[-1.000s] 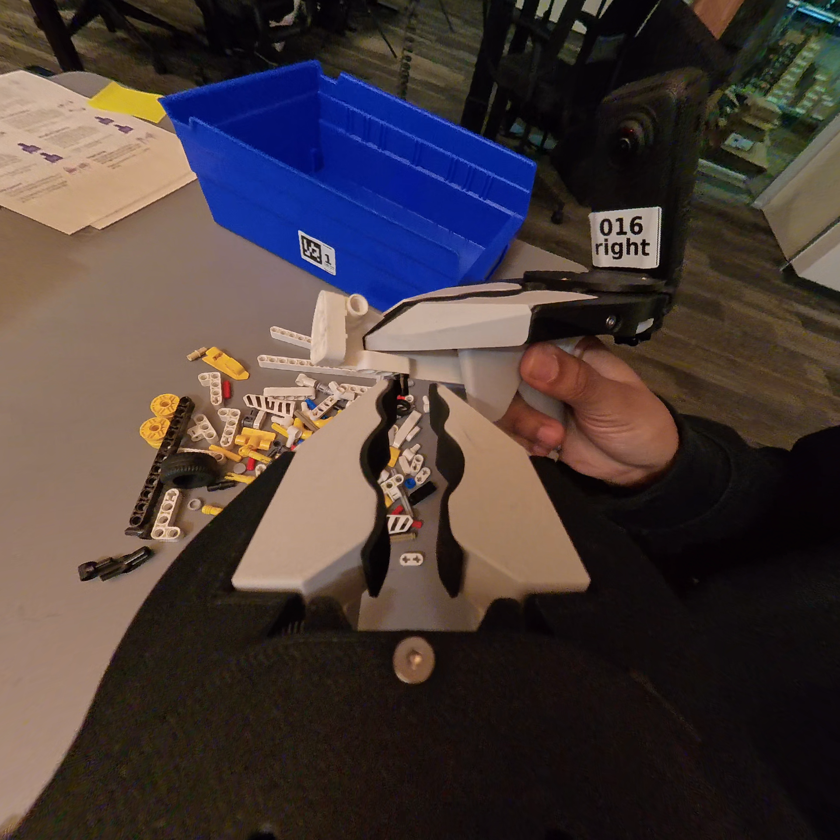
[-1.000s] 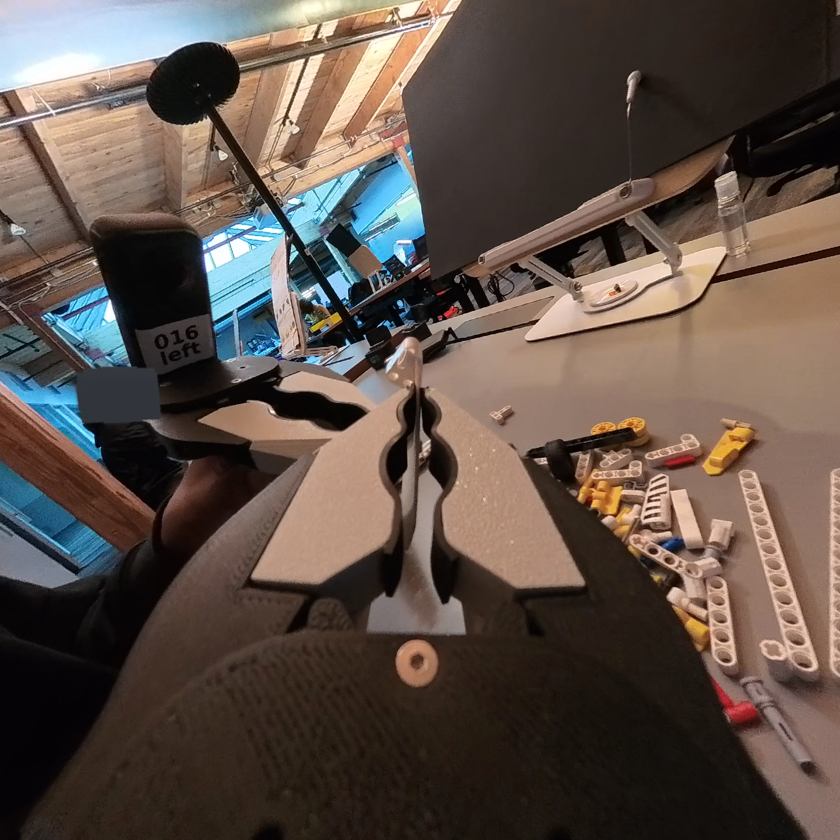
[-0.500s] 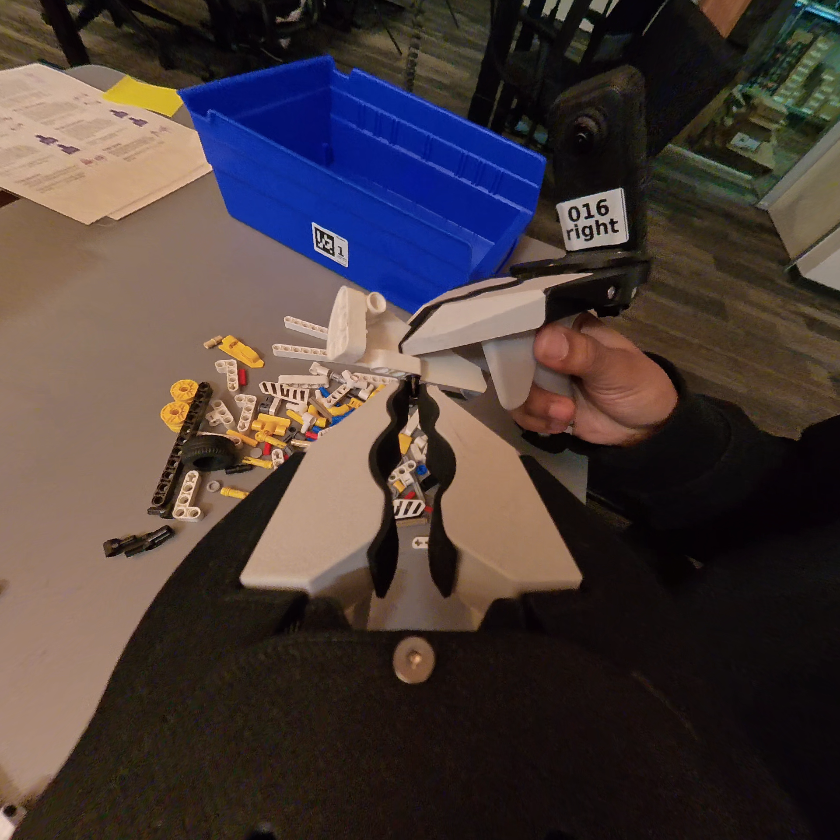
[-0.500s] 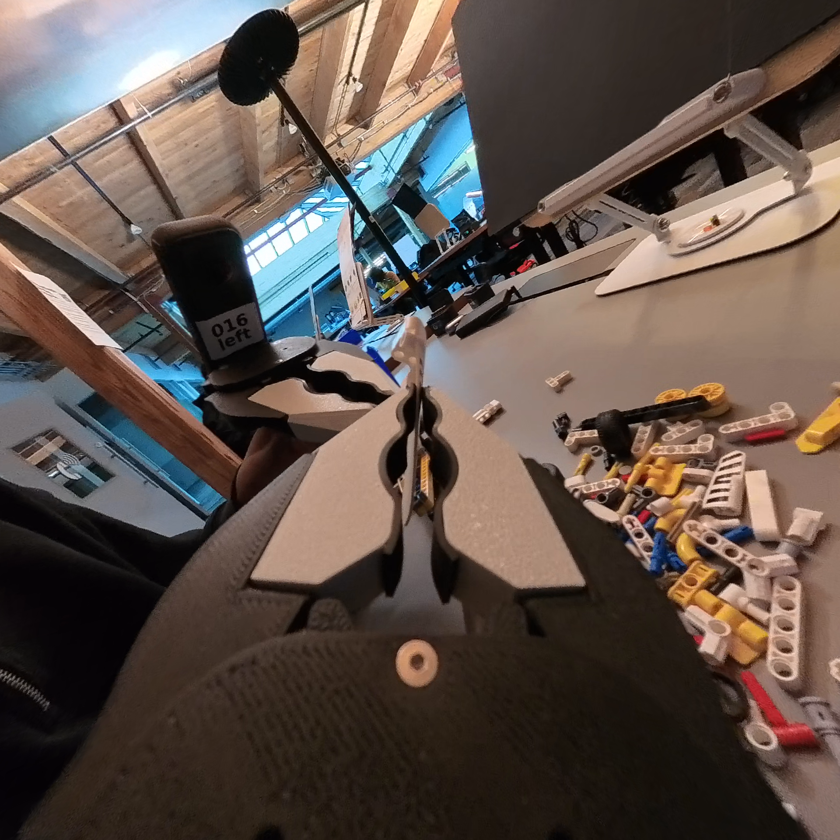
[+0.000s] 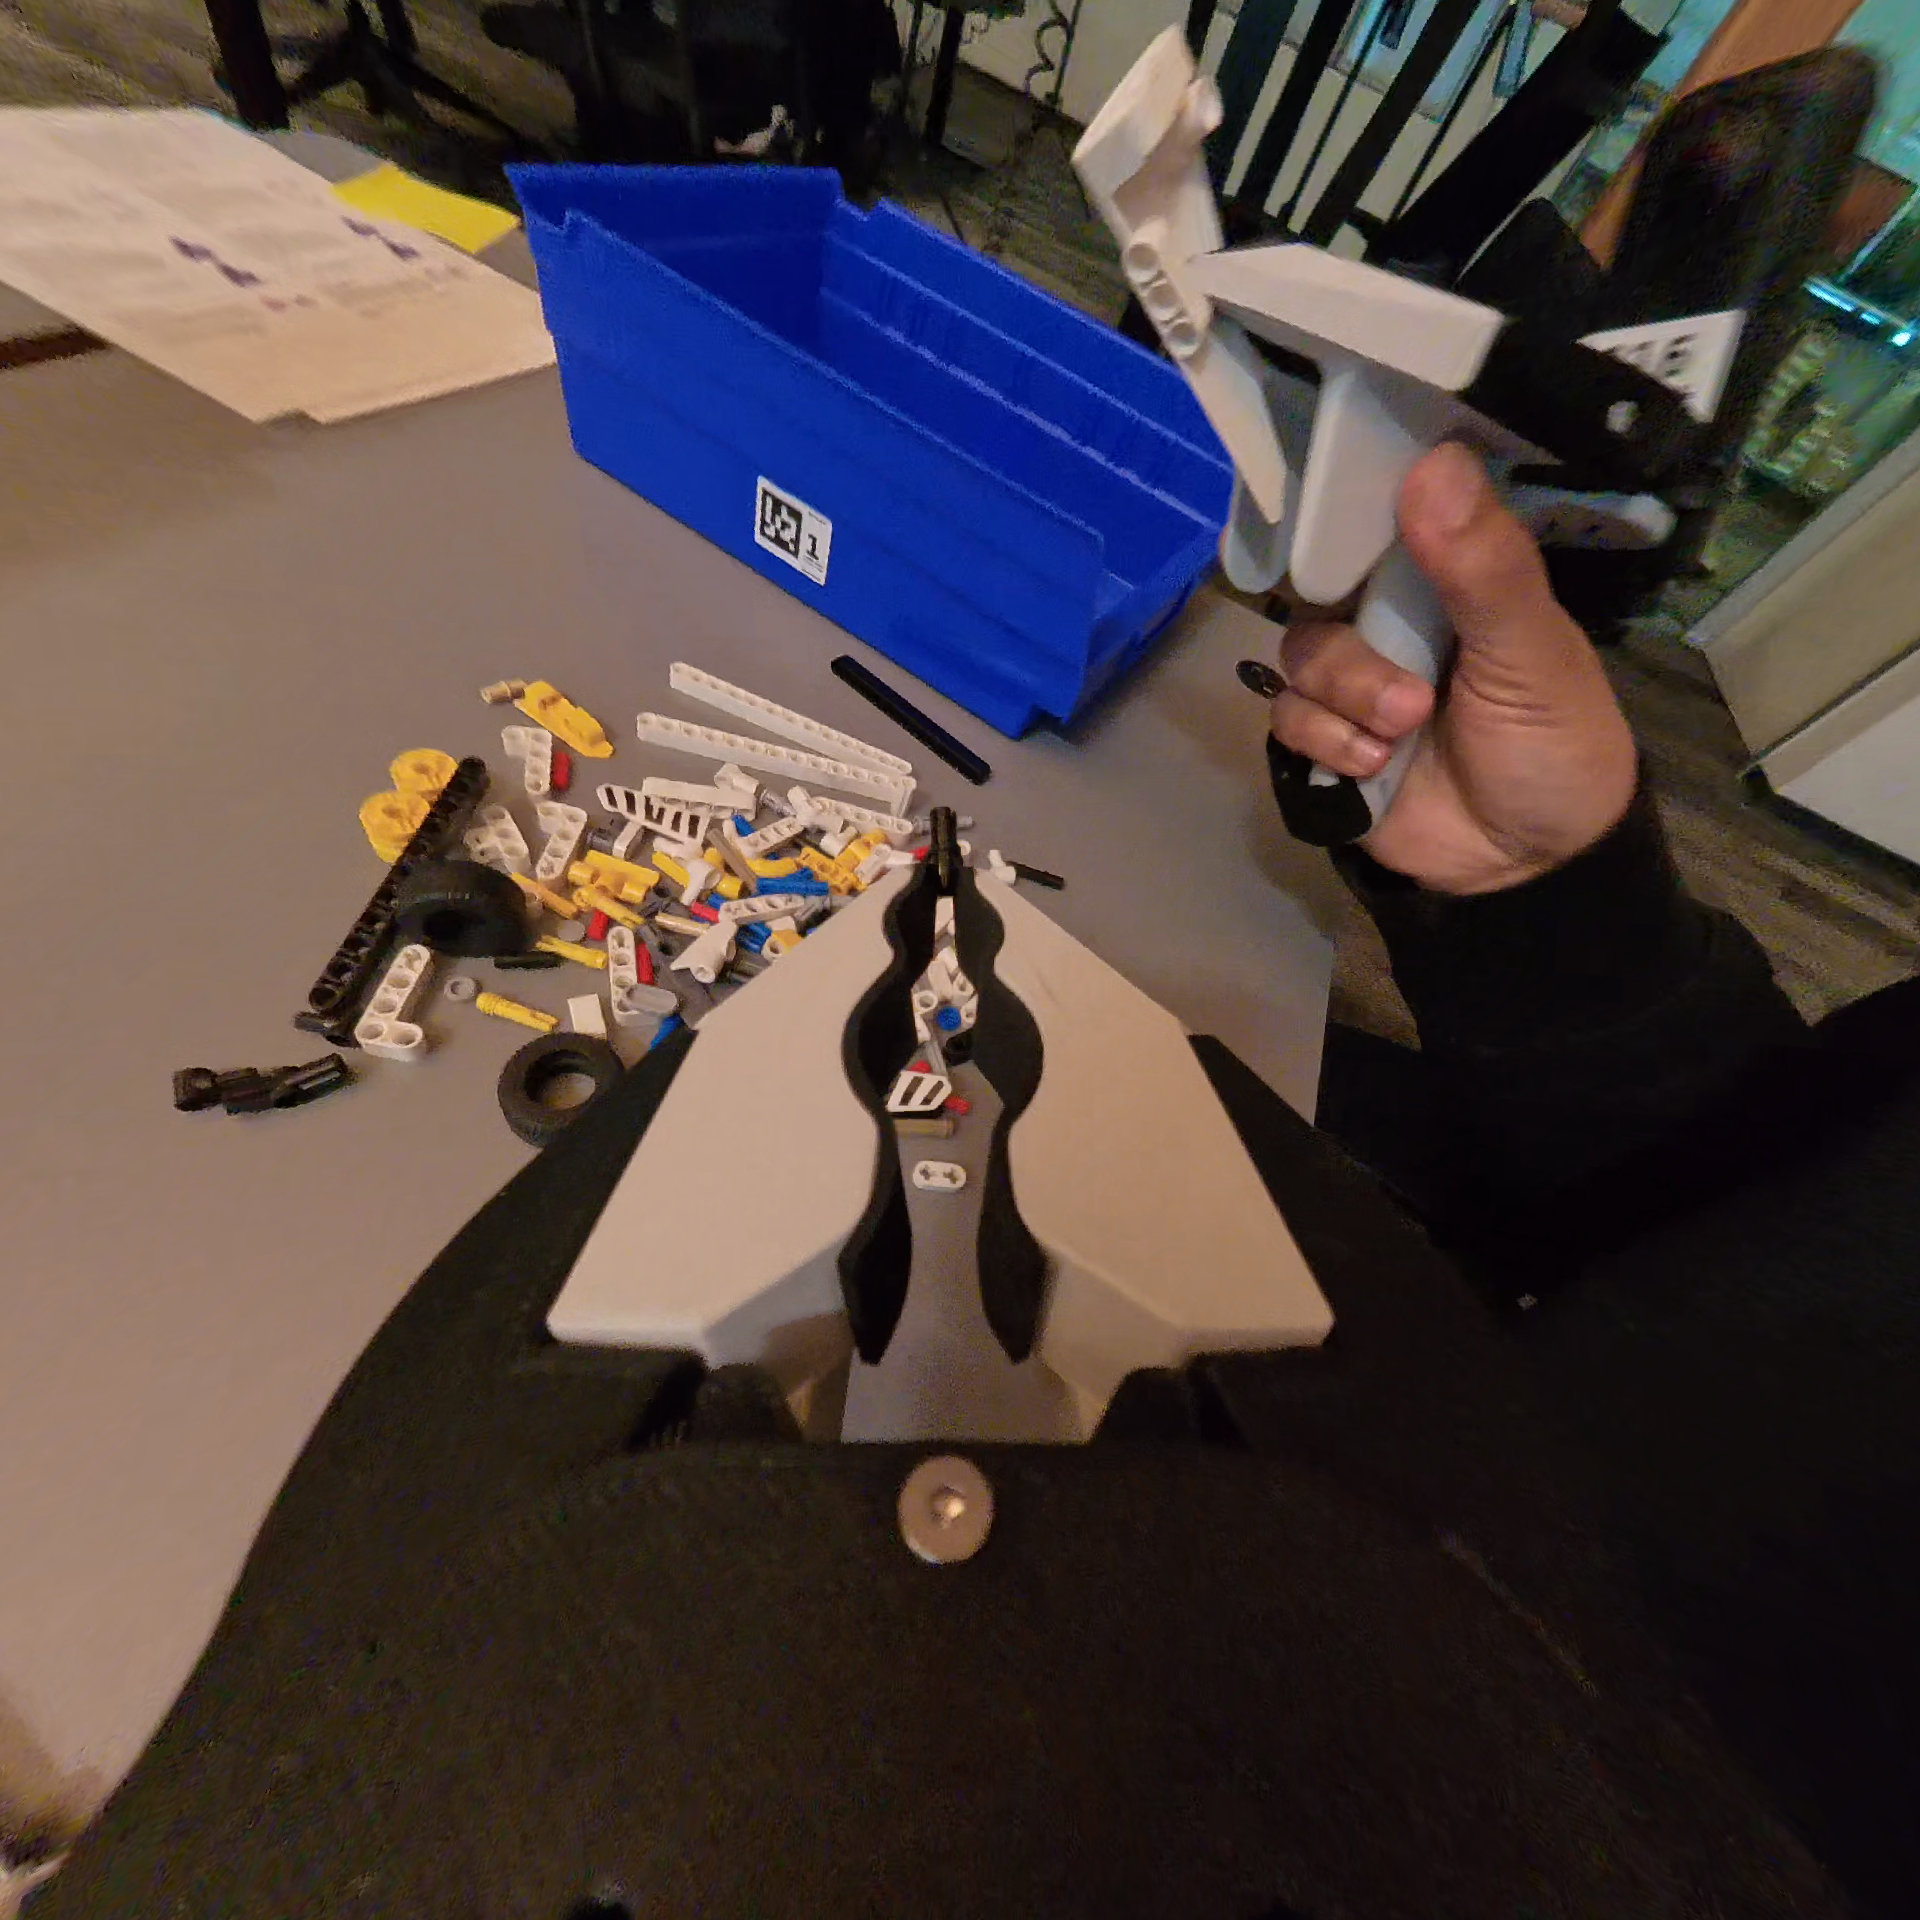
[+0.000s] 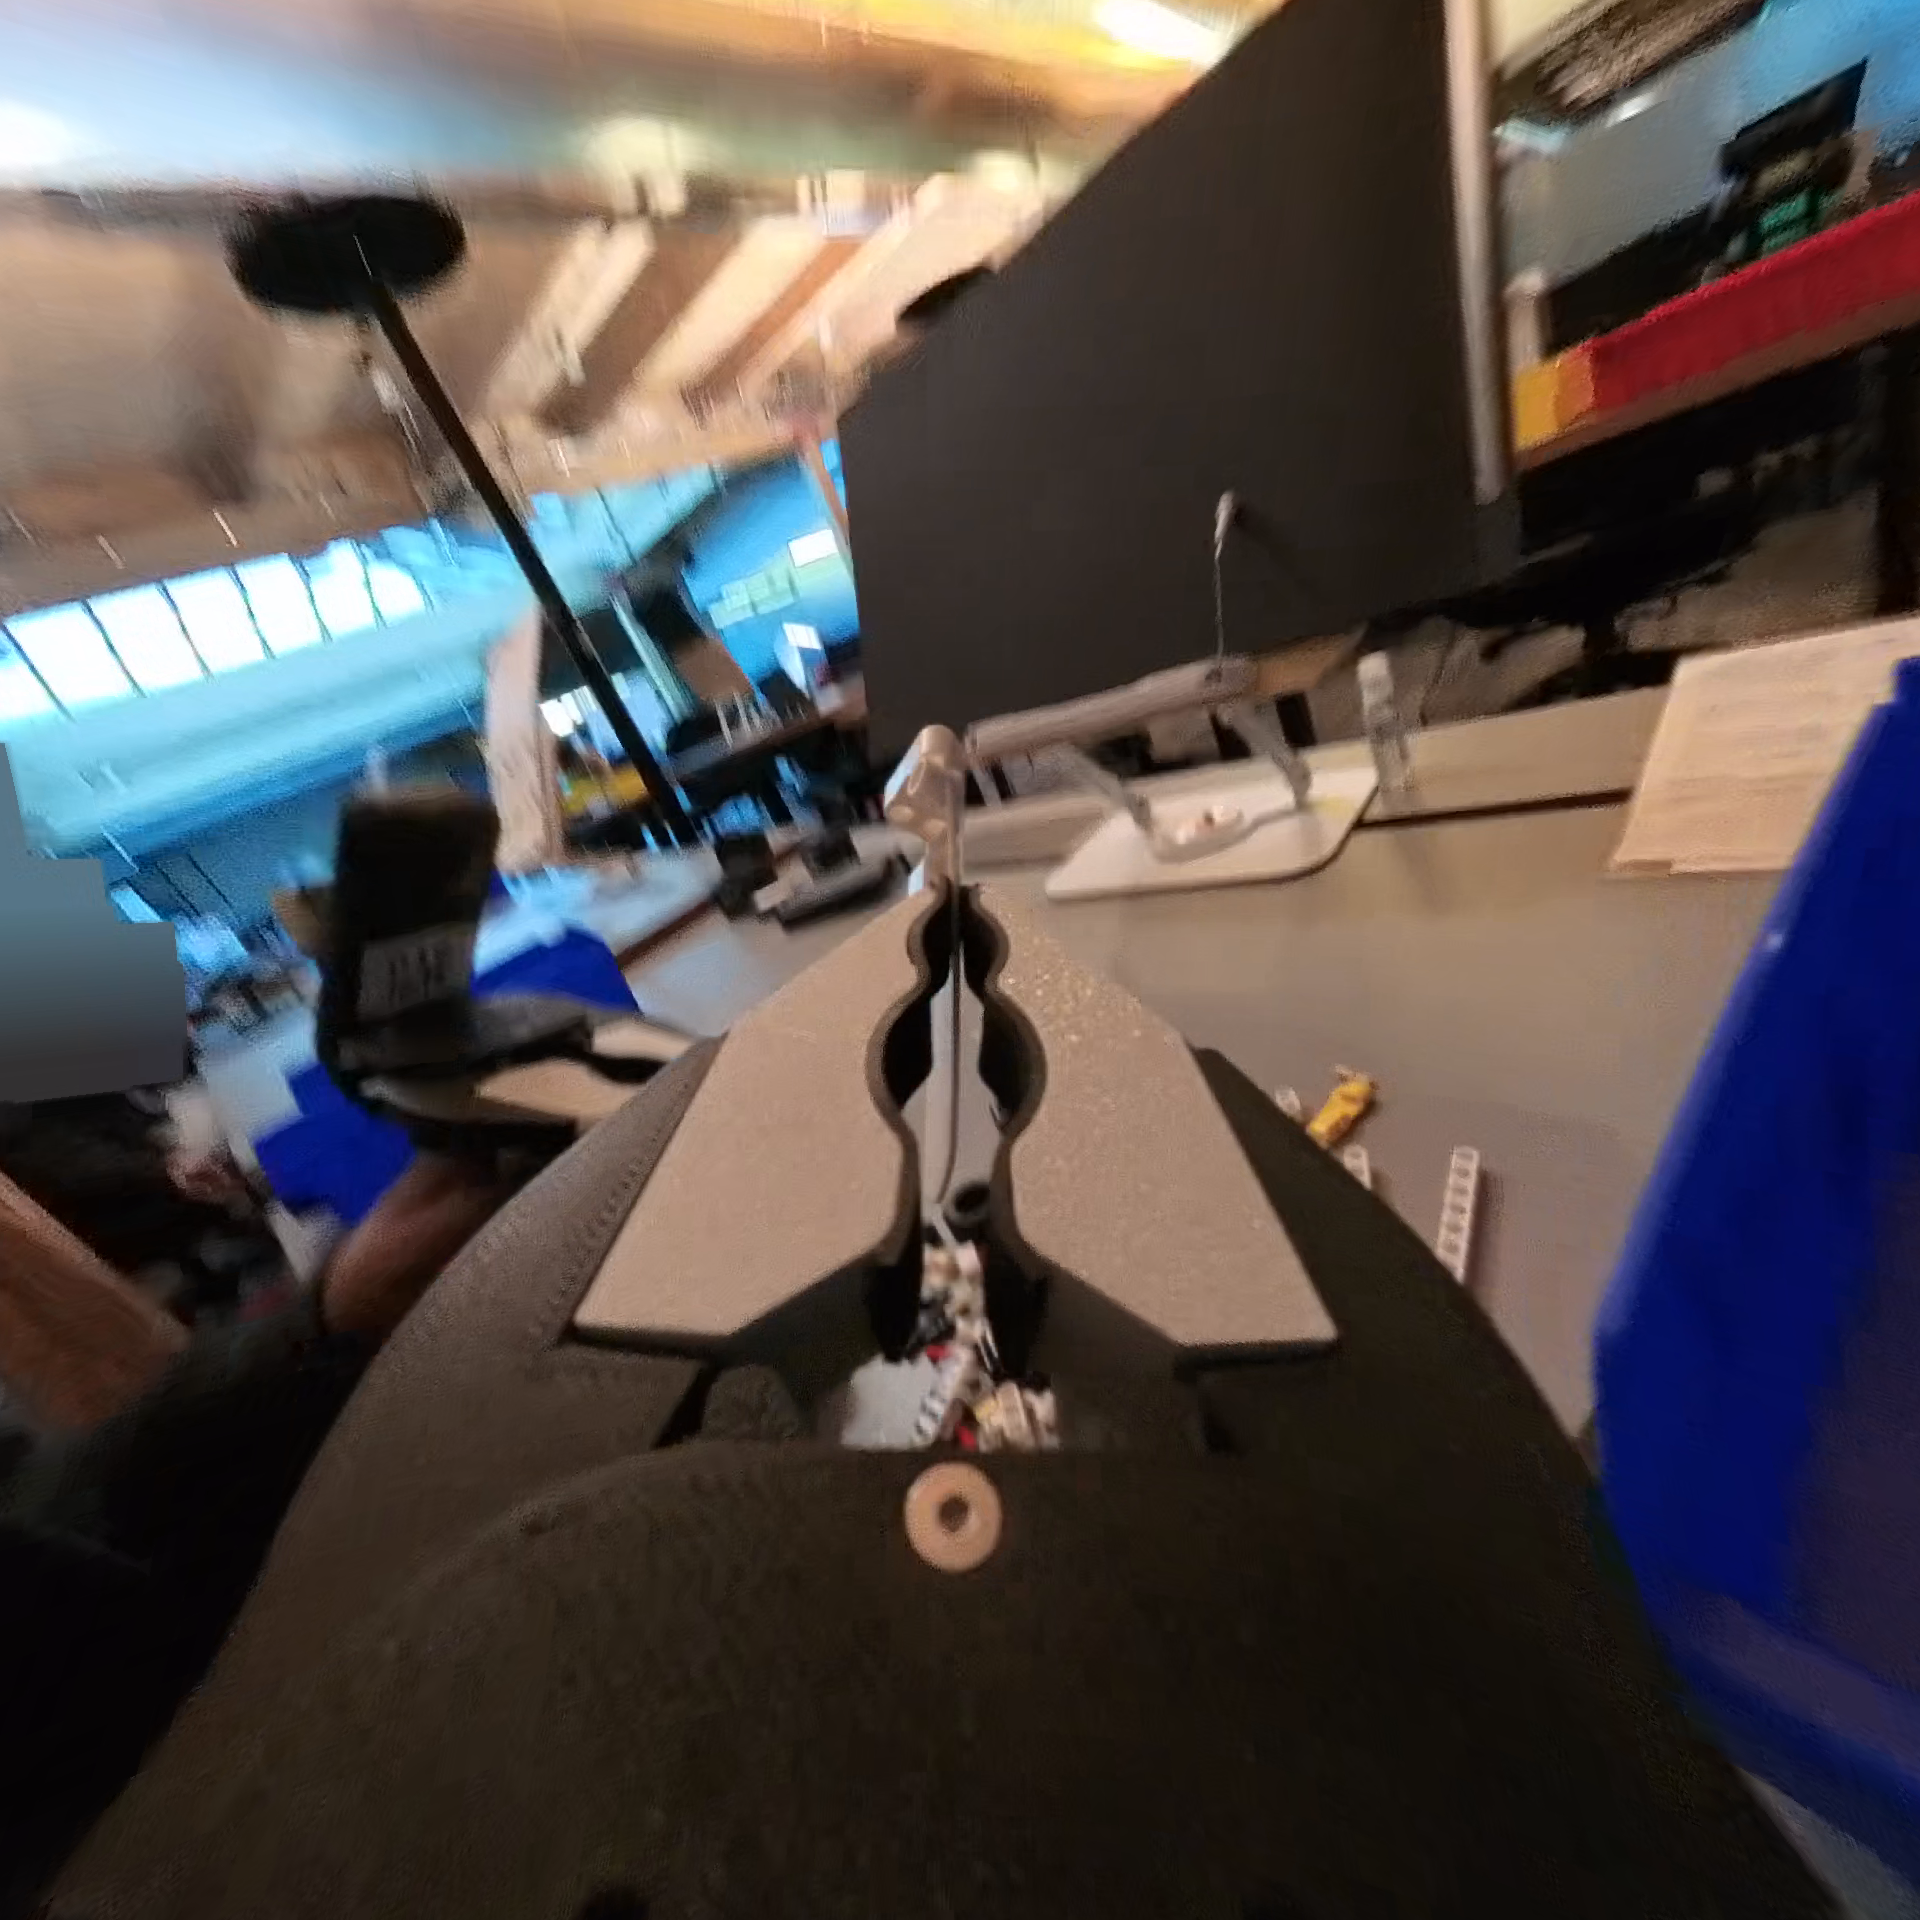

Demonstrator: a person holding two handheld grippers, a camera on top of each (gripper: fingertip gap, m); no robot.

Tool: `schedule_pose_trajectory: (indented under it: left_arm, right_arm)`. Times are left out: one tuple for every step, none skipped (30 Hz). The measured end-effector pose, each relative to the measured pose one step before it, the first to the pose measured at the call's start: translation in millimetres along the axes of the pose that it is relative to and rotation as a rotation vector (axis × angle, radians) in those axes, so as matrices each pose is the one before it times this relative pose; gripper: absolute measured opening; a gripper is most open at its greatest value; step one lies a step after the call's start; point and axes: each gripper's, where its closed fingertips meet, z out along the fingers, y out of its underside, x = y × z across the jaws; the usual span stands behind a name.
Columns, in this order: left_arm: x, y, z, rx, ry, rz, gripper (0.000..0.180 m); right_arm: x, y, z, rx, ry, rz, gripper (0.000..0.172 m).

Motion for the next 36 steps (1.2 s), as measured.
schedule_pose_trajectory:
  left_arm:
    - [-3.53,2.71,3.67,-0.0233,-0.0063,-0.0033,0.001]
    - [-5.65,4.57,4.79,-0.0457,-0.0262,0.0134,0.001]
    - [-5.06,4.71,5.17,-0.0515,-0.0293,0.0252,0.001]
    - [-4.07,3.62,5.0,-0.0452,-0.0281,0.0283,0.001]
    - [-4.9,5.25,5.49,-0.0582,-0.0324,0.0195,0.002]
    - [-4.71,5.45,5.69,-0.0595,-0.029,0.0139,0.001]
    - [-3.03,4.6,5.5,-0.0514,-0.0168,0.0112,0.001]
    - [-2.0,2.0,4.57,-0.0295,-0.0086,0.0053,0.002]
    - [-1.15,0.87,4.11,-0.0181,-0.001,-0.0031,0.001]
    - [0.18,0.02,3.73,-0.0135,0.0094,-0.0066,0.002]
    - [0.67,-0.82,3.03,-0.0049,0.0125,-0.0055,0.003]
    - [-0.38,-0.8,2.44,-0.005,0.0041,-0.006,0.007]
    - [-0.76,-0.36,2.06,-0.0077,0.0016,-0.002,0.014]
    - [-0.68,0.12,1.35,-0.0079,0.0013,0.0004,0.019]
    - [-1.09,0.23,0.46,-0.0061,-0.0031,0.0005,0.024]
    - [-1.5,0.14,-0.68,-0.0018,-0.0058,0.0021,0.028]
    - [-1.73,-0.28,-2.1,0.0057,-0.0079,0.0038,0.03]
    - [-1.98,-0.97,-3.49,0.0133,-0.0085,0.005,0.03]
    - [-2.15,-1.57,-4.74,0.02,-0.0076,0.005,0.03]
    - [-2.2,-1.82,-5.64,0.0231,-0.0055,0.003,0.03]
    - [-2.8,-1.53,-6.39,0.023,-0.0064,-0.0013,0.03]
    - [-3.2,-1.73,-6.71,0.024,-0.006,-0.0029,0.03]
    - [-2.93,-1.66,-6.82,0.0245,-0.0026,-0.0045,0.03]
    - [-2.65,-1.14,-6.5,0.0208,0.0008,-0.0087,0.03]
    - [-2.17,-0.76,-6.08,0.017,0.0044,-0.0121,0.029]
    - [-1.68,-0.28,-5.59,0.014,0.0063,-0.0126,0.029]
    - [-1.3,0.13,-5.12,0.0116,0.0064,-0.0102,0.029]
    - [-1.6,0.69,-4.81,0.0095,0.0017,-0.0081,0.029]
    - [-1.95,0.75,-4.49,0.009,-0.0029,-0.0062,0.029]
    - [-1.38,1.12,-4.23,0.0078,-0.0021,-0.003,0.029]
    - [-1.03,1.56,-3.93,0.0052,-0.0015,-0.0001,0.029]
    - [-1.68,1.86,-3.76,0.0034,-0.0072,0.0,0.028]
    - [-1.99,1.97,-3.88,0.0031,-0.0098,0.001,0.028]
    - [-1.93,1.79,-3.96,0.0028,-0.0085,0.0014,0.028]
    - [-1.95,1.5,-4.35,0.0032,-0.0083,-0.0002,0.028]
    - [-1.94,0.8,-4.83,0.0073,-0.0082,-0.0013,0.028]
  right_arm:
    - [-4.42,13.4,8.34,-0.0834,0.0112,-0.0483,0.0]
    - [-0.7,19.64,9.95,-0.1161,0.0077,-0.0332,0.0]
    - [6.18,20.14,9.42,-0.1096,0.0279,-0.0142,0.0]
    - [11.04,16.6,7.74,-0.0744,0.0464,-0.0028,0.0]
    - [9.26,12.23,6.29,-0.041,0.0318,0.0073,0.0]
    - [6.69,8.2,4.86,-0.022,0.0157,0.0193,0.0]
    - [5.83,6.85,3.68,-0.0232,0.0146,0.0175,0.0]
    - [5.79,6.88,3.09,-0.0324,0.0224,0.0035,0.0]
    - [6.55,6.14,2.46,-0.0333,0.0353,-0.0101,0.0]
    - [6.23,5.23,2.03,-0.0291,0.0391,-0.0171,0.0]
    - [4.1,3.46,1.69,-0.0184,0.0284,-0.0161,0.0]
    - [2.01,2.16,1.43,-0.0088,0.0149,-0.0092,0.0]
    - [1.01,2.03,1.39,-0.0083,0.006,-0.0018,0.0]
    - [0.99,1.64,1.18,-0.0064,0.0027,0.0022,0.0]
    - [1.15,1.12,0.98,-0.0018,0.0027,0.0031,0.0]
    - [1.83,0.78,0.59,-0.0004,0.0051,0.0024,0.0]
    - [2.84,0.84,0.06,-0.0003,0.011,-0.0001,0.0]
    - [3.82,0.43,-0.27,0.0017,0.0182,-0.0039,0.0]
    - [4.84,-0.41,-0.9,0.0055,0.0269,-0.0083,0.0]
    - [5.82,-0.86,-1.28,0.0074,0.036,-0.0142,0.0]
    - [6.46,-1.03,-1.4,0.007,0.0431,-0.0197,0.0]
    - [6.59,-0.68,-0.94,0.0042,0.0461,-0.0221,0.0]
    - [6.24,0.13,-0.25,-0.0016,0.0461,-0.022,0.0]
    - [5.64,0.8,0.25,-0.006,0.0431,-0.021,0.0]
    - [4.64,1.29,0.73,-0.0088,0.0391,-0.0198,0.0]
    - [4.04,2.27,1.23,-0.0131,0.0346,-0.0174,0.0]
    - [3.46,2.36,1.4,-0.0133,0.0314,-0.0132,0.0]
    - [2.98,1.17,0.95,-0.0055,0.0276,-0.012,0.0]
    - [2.58,0.0,0.4,-0.0012,0.0252,-0.0116,0.0]
    - [1.95,-0.15,0.19,-0.0013,0.0212,-0.012,0.0]
    - [1.78,0.09,0.29,-0.0035,0.0187,-0.0124,0.0]
    - [1.74,0.23,0.36,-0.0035,0.0171,-0.0096,0.0]
    - [0.57,0.25,0.37,-0.0025,0.0082,-0.0041,0.0]
    - [-0.74,0.74,0.34,-0.0059,-0.0006,-0.0014,0.001]
    - [-0.55,0.42,-0.14,-0.0073,0.0003,-0.0033,0.005]
    - [0.16,-0.84,-0.98,-0.0005,0.0055,-0.0064,0.007]
